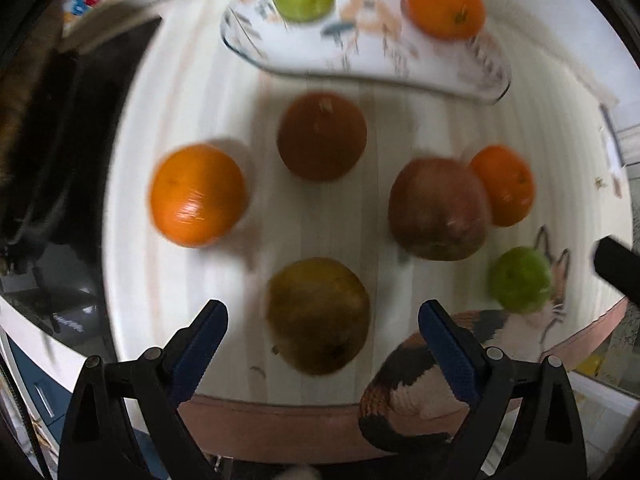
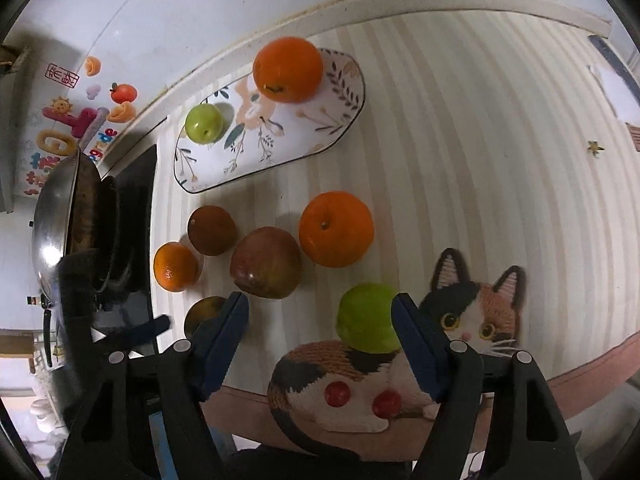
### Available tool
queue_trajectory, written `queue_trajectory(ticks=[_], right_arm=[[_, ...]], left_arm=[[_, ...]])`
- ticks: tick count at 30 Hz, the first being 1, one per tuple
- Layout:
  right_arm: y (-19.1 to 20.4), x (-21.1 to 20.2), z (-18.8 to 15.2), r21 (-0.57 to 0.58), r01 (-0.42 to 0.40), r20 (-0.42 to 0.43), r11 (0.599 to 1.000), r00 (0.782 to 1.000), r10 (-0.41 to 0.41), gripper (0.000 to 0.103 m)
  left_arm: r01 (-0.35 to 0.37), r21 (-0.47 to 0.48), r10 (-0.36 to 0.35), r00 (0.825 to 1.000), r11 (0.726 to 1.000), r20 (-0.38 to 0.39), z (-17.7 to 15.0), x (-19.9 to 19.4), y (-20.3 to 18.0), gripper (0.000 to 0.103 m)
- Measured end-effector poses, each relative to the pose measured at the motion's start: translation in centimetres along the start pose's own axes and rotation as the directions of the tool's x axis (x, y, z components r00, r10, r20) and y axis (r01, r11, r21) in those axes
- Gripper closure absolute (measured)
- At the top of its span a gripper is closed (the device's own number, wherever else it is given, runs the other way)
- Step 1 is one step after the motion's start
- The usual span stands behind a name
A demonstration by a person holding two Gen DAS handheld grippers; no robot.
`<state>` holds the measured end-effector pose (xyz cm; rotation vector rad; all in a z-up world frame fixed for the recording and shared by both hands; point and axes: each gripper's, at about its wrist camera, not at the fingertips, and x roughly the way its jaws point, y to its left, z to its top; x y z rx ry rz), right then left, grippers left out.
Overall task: Organize fruits
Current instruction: 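Grasp the brown pear-like fruit with the left tool while the right tool grasps the red apple, then lower both held fruits onto the floral plate and open both tools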
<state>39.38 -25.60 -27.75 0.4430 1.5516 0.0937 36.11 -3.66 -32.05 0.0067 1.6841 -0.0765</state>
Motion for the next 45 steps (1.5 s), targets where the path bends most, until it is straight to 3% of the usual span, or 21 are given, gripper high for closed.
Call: queue_trajectory(ticks=[3, 5, 9, 14, 17, 25, 31, 40, 45], right_arm=[[0.7, 1.6, 0.7, -0.004, -0.023, -0.030, 1.000, 0.999, 0.023, 0.026], [1.8, 2.9, 1.3, -0.018, -0.038, -0.053, 0.999, 0.998, 0.037, 0.026], [4.2, 5.7, 2.0, -0.065, -0.037, -0.098, 0.997, 0.995, 0.030, 0.026], [7.3, 9.9, 2.8, -0.154, 0.011, -0.152, 0.988, 0.988, -0.034, 0.025], [9.2, 10.6, 2.5, -0.262, 0.118, -0.110, 0.958, 0.983, -0.151, 0.036], [7.5, 9.8, -0.9, -0.291, 0.055, -0.201, 0.955, 0.973, -0.117, 0.037], [6.0, 10.5, -1.5, -0.225, 0.001, -0.231, 0.974, 0.972, -0.054, 0.035], [6.3, 9.5, -1.4, -0.229, 0.018, -0.169, 0.973, 0.984, -0.058, 0.037], [6.2, 6.7, -0.9, -0.204, -0.037, -0.142, 0.978, 0.990, 0.008, 0.038]], left_arm=[[-0.011, -0.011, 0.011, 1.000, 1.000, -0.004, -0.1, 1.1, 0.2, 0.040], [0.016, -0.045, -0.015, 1.000, 0.999, 0.018, -0.5, 0.8, 1.1, 0.040], [-0.006, -0.089, 0.008, 1.000, 0.996, 0.021, -1.7, 0.7, 2.9, 0.041], [0.001, -0.113, 0.002, 1.000, 0.994, 0.031, -2.6, 0.7, 3.7, 0.041], [-0.002, -0.110, 0.006, 0.999, 0.994, 0.037, -3.0, 0.7, 3.6, 0.041], [0.014, -0.100, -0.010, 0.999, 0.995, 0.045, -3.2, 0.6, 4.4, 0.041], [0.018, -0.092, -0.014, 0.999, 0.996, 0.046, -3.3, 1.1, 4.3, 0.041], [0.009, -0.087, -0.004, 0.998, 0.996, 0.057, -2.8, 0.0, 4.0, 0.041], [0.039, -0.063, -0.031, 0.993, 0.997, 0.117, -2.6, -3.3, 3.4, 0.041]])
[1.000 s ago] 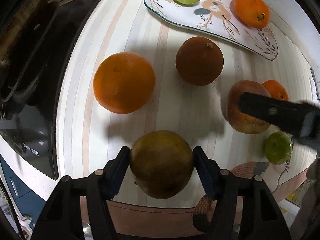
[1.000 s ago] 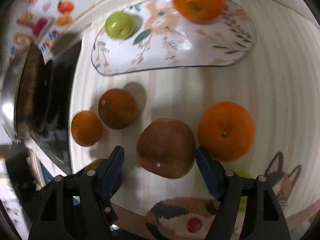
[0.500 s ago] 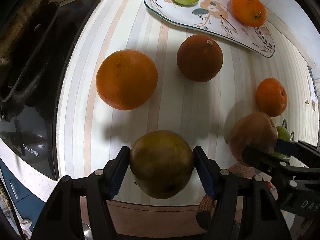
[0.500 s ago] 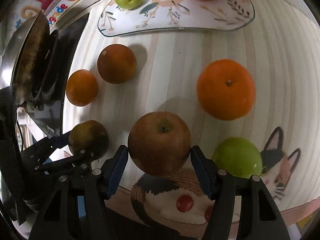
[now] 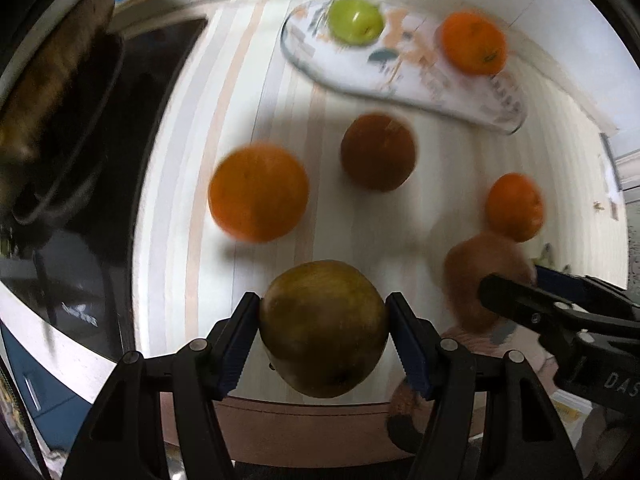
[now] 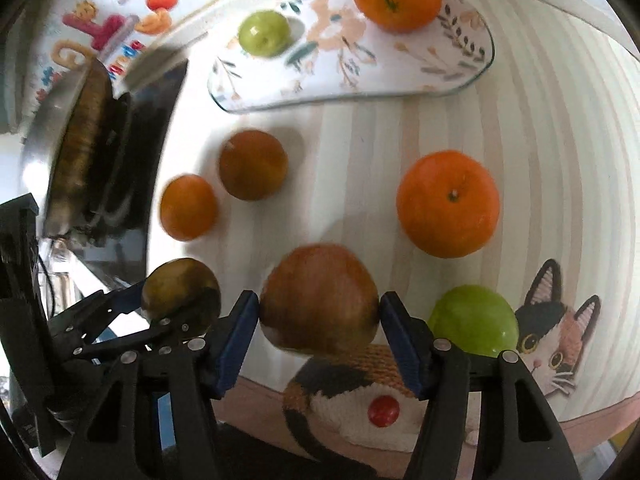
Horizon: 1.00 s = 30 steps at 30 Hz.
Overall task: Organize fruits
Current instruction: 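Lower both held fruits onto the floral plate and open both tools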
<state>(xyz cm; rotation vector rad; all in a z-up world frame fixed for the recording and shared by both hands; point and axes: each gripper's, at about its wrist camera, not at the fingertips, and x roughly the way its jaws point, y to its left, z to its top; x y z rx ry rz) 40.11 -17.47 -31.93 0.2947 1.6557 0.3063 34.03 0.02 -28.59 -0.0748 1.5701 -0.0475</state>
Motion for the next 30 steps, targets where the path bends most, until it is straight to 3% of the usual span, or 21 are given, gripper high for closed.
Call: queue_trajectory(ticks=[8, 16, 22, 25, 30], right_arm=[[-0.1, -4.8, 2.4, 0.028, -0.087, 0.075, 0.996, 0.994, 0.084, 0.039], [-1.8, -8.1, 8.3, 0.067, -0.087, 0.202, 0.994, 0.977, 0.072, 0.039], [-4.6, -5.9, 13.0, 0.114, -0.001, 0.197, 0.993, 0.980, -0.022, 0.039], [-5.4, -4.8, 13.8, 0.124, 0.031, 0.187, 0.992, 0.981, -0.054, 0.039], [-6.8, -3.5, 14.4, 0.173, 0.017, 0.173, 0.985, 0.984, -0.047, 0.038]], left_arm=[[0.084, 0.015, -0.085, 0.991, 0.996, 0.100, 4.2, -5.7, -1.5, 0.041], [0.103, 0.011, -0.104, 0.984, 0.995, 0.144, 11.9, -6.5, -2.4, 0.041], [0.071, 0.006, -0.072, 0.995, 0.997, 0.065, 17.4, -2.8, -2.0, 0.041], [0.053, -0.005, -0.053, 0.998, 0.999, 0.017, 18.5, -0.9, -1.6, 0.040], [0.030, -0.046, -0.032, 0.998, 0.999, -0.059, 19.4, 1.9, -0.9, 0.040]])
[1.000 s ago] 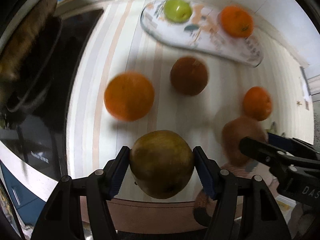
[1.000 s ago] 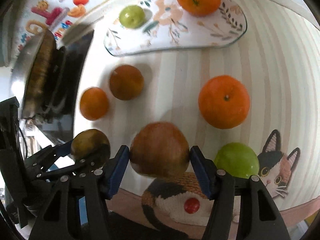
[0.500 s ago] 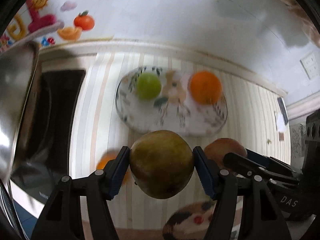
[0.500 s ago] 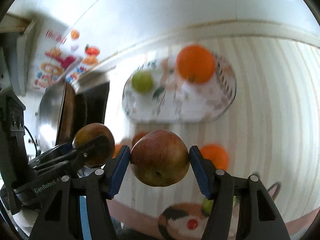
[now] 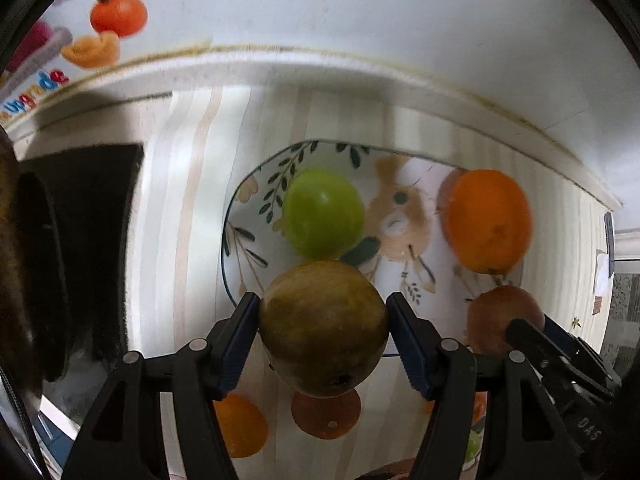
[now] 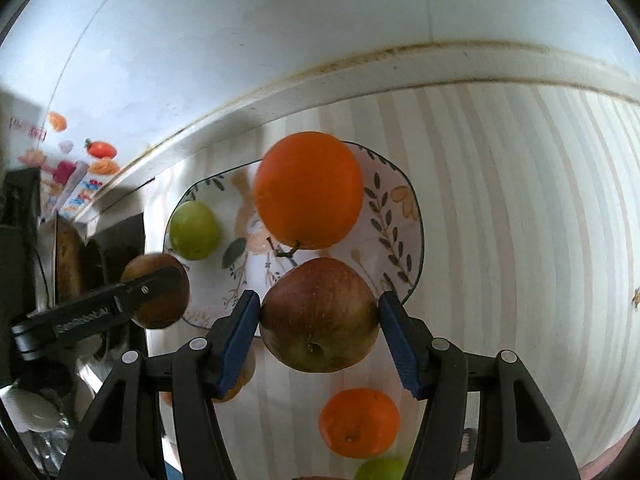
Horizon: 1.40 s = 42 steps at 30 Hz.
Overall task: Organize fruits
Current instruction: 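Lower both held fruits onto the floral plate and open both tools, then lift both open tools away from the plate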
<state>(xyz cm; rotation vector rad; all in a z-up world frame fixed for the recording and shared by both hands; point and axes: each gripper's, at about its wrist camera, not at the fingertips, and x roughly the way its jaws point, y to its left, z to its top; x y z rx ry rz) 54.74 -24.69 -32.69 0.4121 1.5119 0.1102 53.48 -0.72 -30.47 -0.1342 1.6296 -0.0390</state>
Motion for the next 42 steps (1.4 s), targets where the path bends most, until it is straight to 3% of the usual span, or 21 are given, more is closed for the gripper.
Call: queue_trajectory(ticks=[2, 4, 6, 14, 22, 34, 42], right_arm=[[-0.5, -0.2, 0.1, 0.027, -0.026, 0.008, 0.999, 1.000, 0.026, 0.036], [-0.6, -0.7, 0.2, 0.031, -0.016, 0.019, 0.999, 1.000, 0.015, 0.016], [-0.4, -1.5, 0.3, 0.029, 0.009, 0.031, 1.000, 0.999, -0.010, 0.006], [2.0, -4.0, -1.2, -0.082, 0.175, 0.071, 0.981, 0.983, -0.170, 0.006], [4.1, -7.4, -4.3, -0.124, 0.213, 0.130, 0.969, 0.972, -0.197, 0.006], [5.6, -12.4, -9.6, -0.145, 0.260, 0.222, 0.955, 0.949, -0.225, 0.006], [6.5, -15.8, -12.6, -0.149, 0.273, 0.285, 0.950, 0.932, -0.223, 0.006]], left_arm=[[0.012, -0.012, -0.012, 1.000, 1.000, -0.009, 0.1, 0.5, 0.3, 0.036], [0.017, -0.014, -0.017, 1.000, 1.000, 0.018, 0.1, 0.1, 0.4, 0.013], [0.016, -0.011, -0.015, 0.999, 1.000, 0.045, 0.0, -0.8, 0.4, 0.010], [-0.015, 0.010, 0.013, 0.992, 1.000, 0.129, -2.0, -4.8, 0.0, 0.010], [-0.085, 0.035, 0.074, 0.967, 0.996, 0.246, -6.0, -9.1, -0.3, 0.010], [-0.101, 0.057, 0.072, 0.923, 0.993, 0.379, -12.2, -14.0, -0.8, 0.010], [-0.094, 0.065, 0.058, 0.905, 0.993, 0.422, -15.4, -16.2, -1.0, 0.010]])
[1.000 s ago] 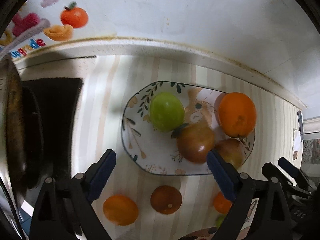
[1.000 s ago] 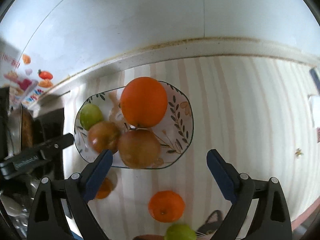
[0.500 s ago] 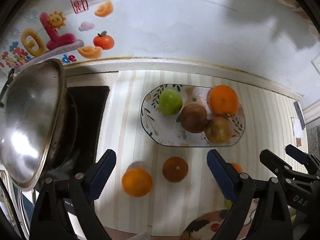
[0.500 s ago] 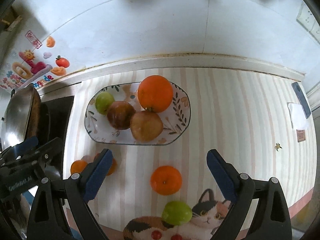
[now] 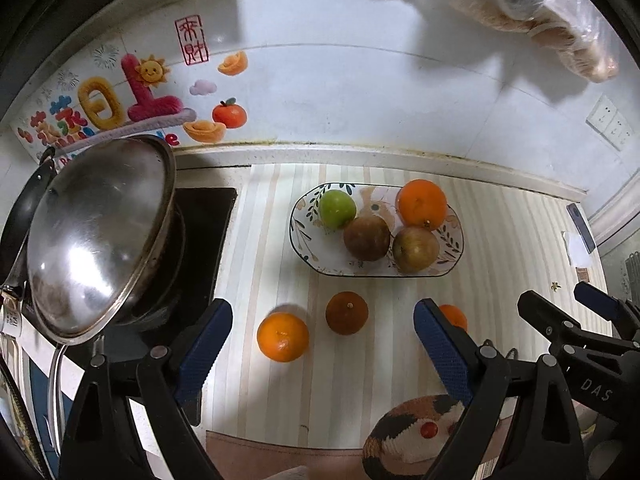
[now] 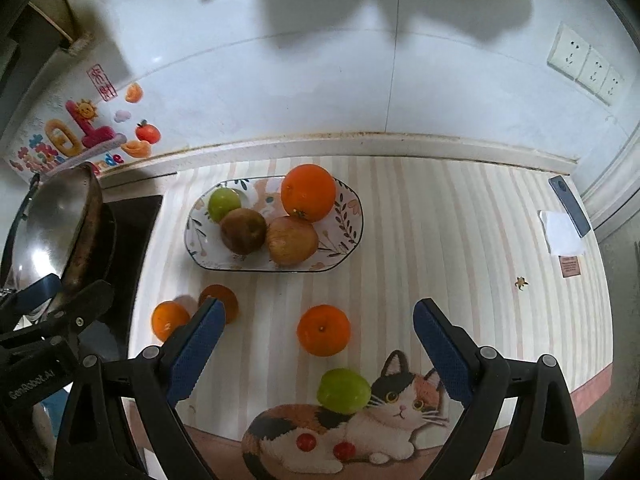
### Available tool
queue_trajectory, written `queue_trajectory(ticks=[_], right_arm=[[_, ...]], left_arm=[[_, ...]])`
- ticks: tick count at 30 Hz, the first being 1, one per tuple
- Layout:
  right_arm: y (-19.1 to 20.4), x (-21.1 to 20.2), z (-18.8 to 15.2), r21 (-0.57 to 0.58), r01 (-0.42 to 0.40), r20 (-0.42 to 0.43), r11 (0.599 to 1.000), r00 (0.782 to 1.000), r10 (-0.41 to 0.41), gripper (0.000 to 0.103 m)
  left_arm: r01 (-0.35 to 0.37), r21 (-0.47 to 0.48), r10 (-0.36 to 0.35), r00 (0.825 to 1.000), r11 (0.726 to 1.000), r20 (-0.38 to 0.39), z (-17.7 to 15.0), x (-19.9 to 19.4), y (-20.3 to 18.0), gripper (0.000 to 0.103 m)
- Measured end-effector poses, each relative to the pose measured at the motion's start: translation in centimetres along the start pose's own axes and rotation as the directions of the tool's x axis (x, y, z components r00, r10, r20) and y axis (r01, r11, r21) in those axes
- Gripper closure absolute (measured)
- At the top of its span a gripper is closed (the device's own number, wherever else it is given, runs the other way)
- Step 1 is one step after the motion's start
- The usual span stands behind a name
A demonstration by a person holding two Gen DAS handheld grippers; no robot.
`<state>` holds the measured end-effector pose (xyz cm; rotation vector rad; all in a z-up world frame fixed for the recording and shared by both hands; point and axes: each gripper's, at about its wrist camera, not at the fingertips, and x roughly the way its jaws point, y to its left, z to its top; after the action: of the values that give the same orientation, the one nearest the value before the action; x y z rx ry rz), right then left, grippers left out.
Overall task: Organize fruits
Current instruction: 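Lift both open tools away from the plate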
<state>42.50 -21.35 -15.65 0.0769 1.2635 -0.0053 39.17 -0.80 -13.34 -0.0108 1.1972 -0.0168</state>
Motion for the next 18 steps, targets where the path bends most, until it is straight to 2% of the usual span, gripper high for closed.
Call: queue_trajectory(ticks=[5, 12, 14, 15, 18], right_arm=[[0.8, -2.2, -1.0, -0.005, -0.017, 0.025, 1.000, 1.000, 0.017, 0.006], [1.2, -4.5, -1.6, 0.016, -0.058, 0.073, 0.998, 0.996, 0.056, 0.006], [0.9, -4.6, -1.6, 0.031, -0.078, 0.076, 0.996, 0.994, 0.075, 0.006], [0.6, -4.3, -1.6, 0.041, -0.085, 0.069, 0.996, 0.994, 0.082, 0.006], [-0.7, -2.5, -1.9, 0.086, -0.112, 0.020, 0.990, 0.994, 0.111, 0.006]], left_arm=[[-0.006, -0.002, 0.006, 0.999, 1.000, 0.051, -0.8, -1.9, 0.3, 0.010], [0.017, -0.014, -0.016, 0.997, 1.000, 0.074, -1.3, -3.2, 0.9, 0.010], [0.023, -0.020, -0.022, 0.997, 1.000, 0.070, -1.3, -2.8, 1.3, 0.008], [0.021, -0.023, -0.019, 0.998, 1.000, 0.060, -1.2, -2.4, 1.6, 0.003], [0.017, -0.043, -0.016, 1.000, 0.999, 0.014, -1.2, -0.5, 2.6, 0.003]])
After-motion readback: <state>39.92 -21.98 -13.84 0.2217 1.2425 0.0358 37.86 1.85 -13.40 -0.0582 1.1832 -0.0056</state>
